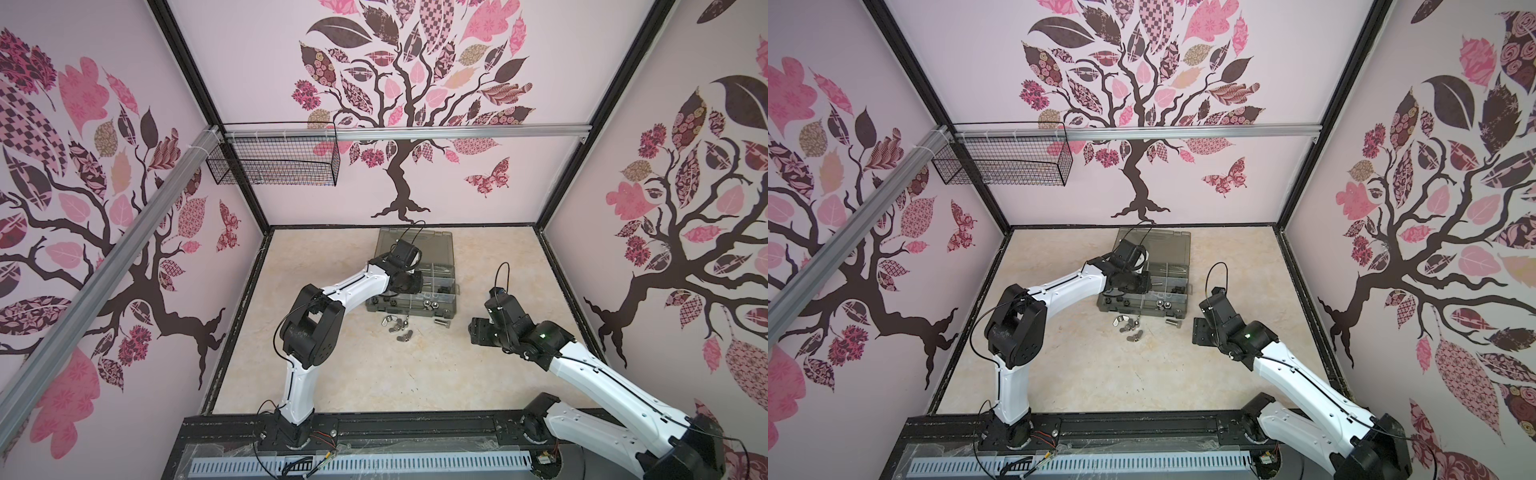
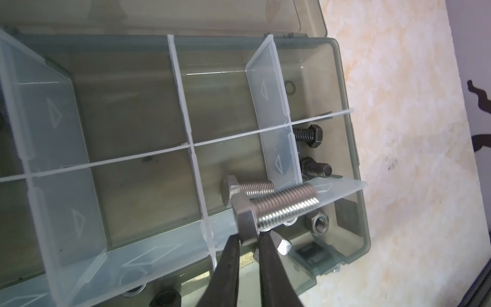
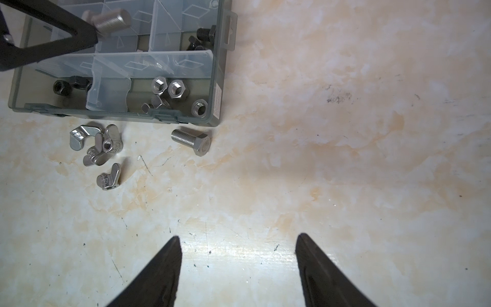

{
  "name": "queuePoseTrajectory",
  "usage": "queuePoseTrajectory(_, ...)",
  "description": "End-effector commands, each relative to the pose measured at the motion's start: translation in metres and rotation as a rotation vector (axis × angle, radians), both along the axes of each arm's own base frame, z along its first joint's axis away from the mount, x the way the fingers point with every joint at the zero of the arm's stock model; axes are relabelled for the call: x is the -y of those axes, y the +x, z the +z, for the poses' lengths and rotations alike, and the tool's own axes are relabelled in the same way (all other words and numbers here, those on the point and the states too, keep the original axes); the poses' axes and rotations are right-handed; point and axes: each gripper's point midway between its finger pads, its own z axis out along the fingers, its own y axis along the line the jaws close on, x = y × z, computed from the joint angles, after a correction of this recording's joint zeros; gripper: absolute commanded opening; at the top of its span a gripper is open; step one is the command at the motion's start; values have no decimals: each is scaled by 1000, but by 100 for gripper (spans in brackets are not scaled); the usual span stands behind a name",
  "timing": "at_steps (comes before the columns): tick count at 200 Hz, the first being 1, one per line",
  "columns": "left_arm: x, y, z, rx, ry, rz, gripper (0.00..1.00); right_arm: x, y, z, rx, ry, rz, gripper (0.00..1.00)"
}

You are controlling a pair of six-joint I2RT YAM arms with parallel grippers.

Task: Sort the screws and nuts into containers
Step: Place the screw into the container, then pick up the screw from the center of the table.

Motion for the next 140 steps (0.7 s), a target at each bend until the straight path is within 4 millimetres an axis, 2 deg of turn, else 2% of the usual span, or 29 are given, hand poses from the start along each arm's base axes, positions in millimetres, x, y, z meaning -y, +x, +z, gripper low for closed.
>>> queuePoseTrajectory(1, 8, 14, 33, 73, -60, 3, 23, 2, 1, -1, -1, -13, -4, 71)
queuePoseTrajectory(30, 3, 9, 43, 91, -66, 9, 27, -1, 2, -5, -10, -16, 7, 71)
queuePoseTrajectory(51, -5, -1, 52, 93, -74, 16, 28, -2, 4, -9, -10, -19, 13, 71)
queuePoseTrajectory(90, -33, -36, 69, 122, -109, 54, 29, -6, 11, -20, -11, -22, 14, 72)
queuePoseTrajectory(140, -83, -86, 63, 119, -91, 137, 29, -13, 26, -34, -4, -17, -11, 72)
